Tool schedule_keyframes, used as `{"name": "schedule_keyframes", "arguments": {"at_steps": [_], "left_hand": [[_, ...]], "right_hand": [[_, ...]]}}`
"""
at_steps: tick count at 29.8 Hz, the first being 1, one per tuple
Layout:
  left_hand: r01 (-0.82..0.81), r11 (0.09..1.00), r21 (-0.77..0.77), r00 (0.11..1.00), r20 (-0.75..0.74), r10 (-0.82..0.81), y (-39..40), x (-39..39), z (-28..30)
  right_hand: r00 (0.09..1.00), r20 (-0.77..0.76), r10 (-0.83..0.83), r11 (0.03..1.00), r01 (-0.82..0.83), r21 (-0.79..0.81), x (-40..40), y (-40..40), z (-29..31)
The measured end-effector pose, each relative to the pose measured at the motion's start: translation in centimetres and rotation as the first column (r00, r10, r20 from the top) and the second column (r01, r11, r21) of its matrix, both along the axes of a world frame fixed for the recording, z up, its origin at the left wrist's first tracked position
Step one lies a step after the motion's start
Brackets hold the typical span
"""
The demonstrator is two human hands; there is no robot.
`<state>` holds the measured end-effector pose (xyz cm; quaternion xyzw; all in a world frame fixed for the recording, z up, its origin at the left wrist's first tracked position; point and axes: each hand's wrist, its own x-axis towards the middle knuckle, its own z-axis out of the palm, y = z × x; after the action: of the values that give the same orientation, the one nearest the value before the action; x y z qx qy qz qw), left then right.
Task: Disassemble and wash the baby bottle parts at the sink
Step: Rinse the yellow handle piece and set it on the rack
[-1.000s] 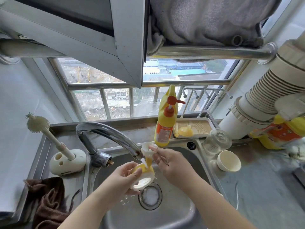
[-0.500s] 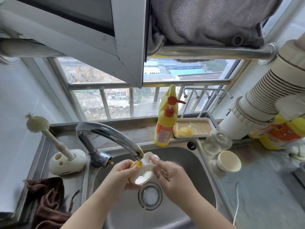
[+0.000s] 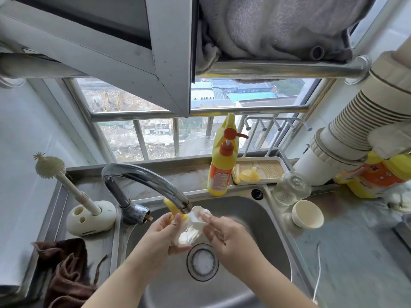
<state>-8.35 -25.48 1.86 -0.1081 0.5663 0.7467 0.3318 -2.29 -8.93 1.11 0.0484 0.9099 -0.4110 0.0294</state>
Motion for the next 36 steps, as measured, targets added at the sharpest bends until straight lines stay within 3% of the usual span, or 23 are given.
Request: {"name": "schedule_keyframes", "arguments": {"at_steps": [3, 6, 9, 12, 14, 17, 19, 21, 24, 26, 31, 34, 36], "left_hand": [[0.039, 0.994, -0.106, 0.999, -0.031, -0.043, 0.5, 0.2, 0.0], [0.013, 0.998, -0.068, 1.000, 0.000, -0.013, 0.6, 0.0, 0.4], [0.059, 0.998, 0.039, 0.995, 0.080, -0.062, 0.3, -0.3, 0.6], [0.134, 0.987, -0.084, 0.983, 0.141, -0.122, -0.3, -0.2, -0.3], [0.166, 0.947, -0.275, 0.986, 0.064, -0.154, -0.6, -0.1, -1.2], [0.003, 0.836, -0.548, 0.963, -0.224, -0.151, -1.3, -0.3, -1.8], [-0.074, 0.733, -0.677, 0.827, -0.452, -0.335, -1.3, -0.5, -1.1], [0.026, 0.686, -0.727, 0.673, -0.495, -0.550, -1.1, -1.1, -0.9], [0.335, 0.711, -0.618, 0.691, -0.352, -0.632, -1.0, -1.5, -0.5], [0.404, 0.752, -0.521, 0.724, -0.321, -0.611, -0.7, -1.5, -0.3], [0.295, 0.896, -0.332, 0.895, -0.233, -0.381, -0.3, -1.3, -0.5], [0.231, 0.927, -0.295, 0.939, -0.181, -0.292, -0.6, -0.9, -0.8], [0.210, 0.928, -0.309, 0.945, -0.179, -0.274, -0.8, -0.5, -1.0]], "right_hand": [[0.997, 0.045, -0.064, 0.997, 0.062, 0.037, -0.4, 0.7, -0.1], [0.992, 0.102, -0.075, 0.977, 0.093, -0.191, -0.7, 0.5, 0.0], [0.983, 0.162, -0.082, 0.880, 0.147, -0.451, -0.6, 0.3, -0.4], [0.977, 0.169, -0.126, 0.804, 0.201, -0.560, -0.4, 0.2, 0.2], [0.976, 0.160, -0.145, 0.830, 0.208, -0.518, -0.5, 0.5, 0.7], [0.982, 0.168, -0.082, 0.888, 0.148, -0.436, -0.7, 1.3, 1.5], [0.984, 0.173, -0.041, 0.921, 0.104, -0.375, -0.9, 1.8, 1.8], [0.984, 0.176, -0.023, 0.938, 0.082, -0.336, -1.0, 2.0, 2.0], [0.986, 0.164, -0.032, 0.943, 0.084, -0.323, -1.0, 2.0, 1.9], [0.988, 0.153, -0.020, 0.947, 0.068, -0.315, -1.0, 1.8, 1.8], [0.995, 0.102, 0.007, 0.978, 0.015, -0.207, -1.5, 1.5, 1.6], [0.992, 0.052, 0.114, 0.991, -0.110, -0.081, -1.3, 0.8, 1.7], [0.996, 0.046, 0.071, 0.997, -0.070, -0.018, -1.4, 0.8, 1.6]]}}
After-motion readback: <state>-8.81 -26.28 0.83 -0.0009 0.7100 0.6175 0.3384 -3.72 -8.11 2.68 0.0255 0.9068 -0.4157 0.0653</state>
